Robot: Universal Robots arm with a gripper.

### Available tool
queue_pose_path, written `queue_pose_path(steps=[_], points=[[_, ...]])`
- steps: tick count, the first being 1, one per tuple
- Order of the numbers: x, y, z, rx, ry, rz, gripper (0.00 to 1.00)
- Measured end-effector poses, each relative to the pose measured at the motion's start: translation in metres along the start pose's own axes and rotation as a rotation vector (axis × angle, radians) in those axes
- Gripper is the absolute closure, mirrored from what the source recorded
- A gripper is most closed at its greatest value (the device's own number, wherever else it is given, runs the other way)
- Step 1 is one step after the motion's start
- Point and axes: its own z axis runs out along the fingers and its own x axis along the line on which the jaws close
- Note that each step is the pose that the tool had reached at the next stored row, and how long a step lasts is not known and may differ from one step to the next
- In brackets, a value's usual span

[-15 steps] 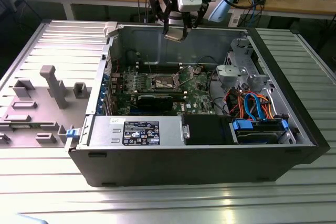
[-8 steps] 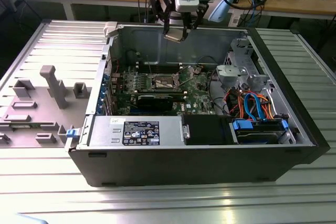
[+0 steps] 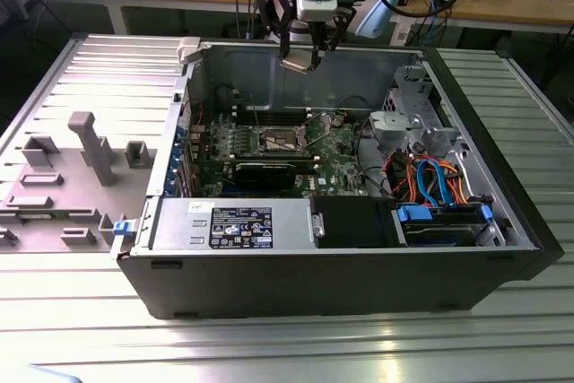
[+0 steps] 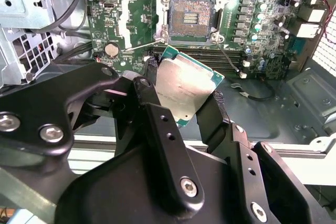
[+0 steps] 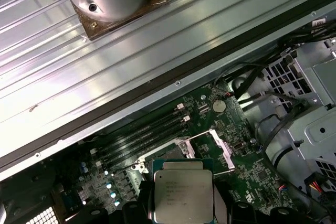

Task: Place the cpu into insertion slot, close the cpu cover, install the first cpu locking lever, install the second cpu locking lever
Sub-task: 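Place the cpu into insertion slot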

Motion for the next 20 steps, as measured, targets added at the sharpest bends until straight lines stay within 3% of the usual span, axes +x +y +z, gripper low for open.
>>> queue_pose_path(steps=[13, 20], points=[[0.0, 0.0, 0.0, 0.0, -0.0004, 0.005, 0.45], [0.0, -0.0001, 0.0016, -0.001, -0.0084, 0.096, 0.45]])
